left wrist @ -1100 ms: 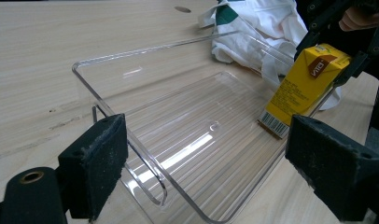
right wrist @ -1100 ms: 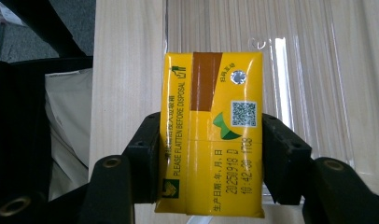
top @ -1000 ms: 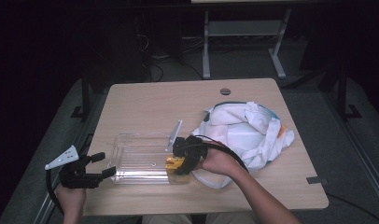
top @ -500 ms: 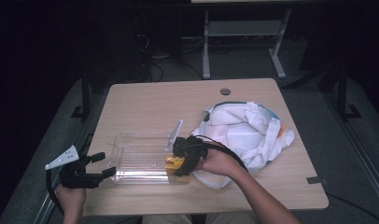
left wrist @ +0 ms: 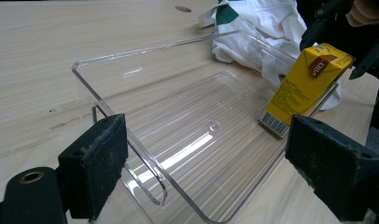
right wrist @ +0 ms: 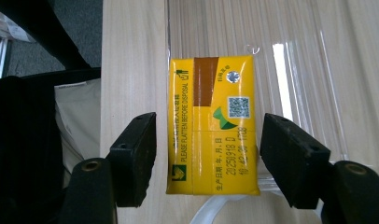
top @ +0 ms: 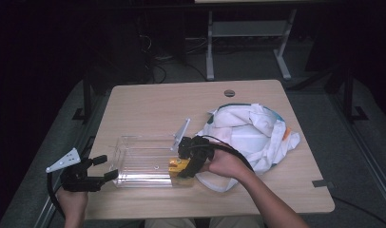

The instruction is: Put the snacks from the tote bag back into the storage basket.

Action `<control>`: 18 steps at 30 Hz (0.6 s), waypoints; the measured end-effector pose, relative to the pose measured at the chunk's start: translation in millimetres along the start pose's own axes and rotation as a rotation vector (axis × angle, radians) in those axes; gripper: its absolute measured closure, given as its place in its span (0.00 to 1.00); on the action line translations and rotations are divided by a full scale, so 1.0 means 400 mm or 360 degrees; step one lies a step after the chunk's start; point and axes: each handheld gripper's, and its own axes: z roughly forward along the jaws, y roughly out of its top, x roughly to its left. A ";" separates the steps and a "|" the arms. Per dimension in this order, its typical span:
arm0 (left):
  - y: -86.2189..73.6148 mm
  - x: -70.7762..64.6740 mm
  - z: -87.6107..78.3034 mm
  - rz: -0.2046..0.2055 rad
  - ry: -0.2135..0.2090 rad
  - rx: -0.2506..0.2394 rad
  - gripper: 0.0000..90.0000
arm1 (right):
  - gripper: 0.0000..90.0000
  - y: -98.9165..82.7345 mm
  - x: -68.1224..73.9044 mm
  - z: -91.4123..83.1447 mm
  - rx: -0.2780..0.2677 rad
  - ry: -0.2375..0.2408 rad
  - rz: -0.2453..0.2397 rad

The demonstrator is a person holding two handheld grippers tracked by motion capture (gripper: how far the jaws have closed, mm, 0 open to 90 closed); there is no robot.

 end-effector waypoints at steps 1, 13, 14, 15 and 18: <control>0.000 0.000 0.000 -0.0001 0.0000 0.0000 0.14 | 0.40 0.000 -0.001 -0.006 -0.0008 -0.0009 -0.0007; 0.000 0.000 -0.001 0.0002 0.0004 0.0001 0.14 | 0.39 0.000 -0.003 -0.054 -0.0069 -0.0056 0.0013; 0.000 0.000 -0.001 0.0002 0.0004 0.0001 0.14 | 0.39 0.000 -0.003 -0.054 -0.0069 -0.0056 0.0013; 0.000 -0.001 -0.001 0.0000 0.0004 0.0001 0.14 | 0.39 -0.003 -0.004 -0.062 -0.0082 -0.0060 0.0021; 0.000 -0.001 -0.001 0.0001 0.0004 0.0002 0.14 | 0.38 -0.006 -0.005 -0.068 -0.0092 -0.0064 0.0027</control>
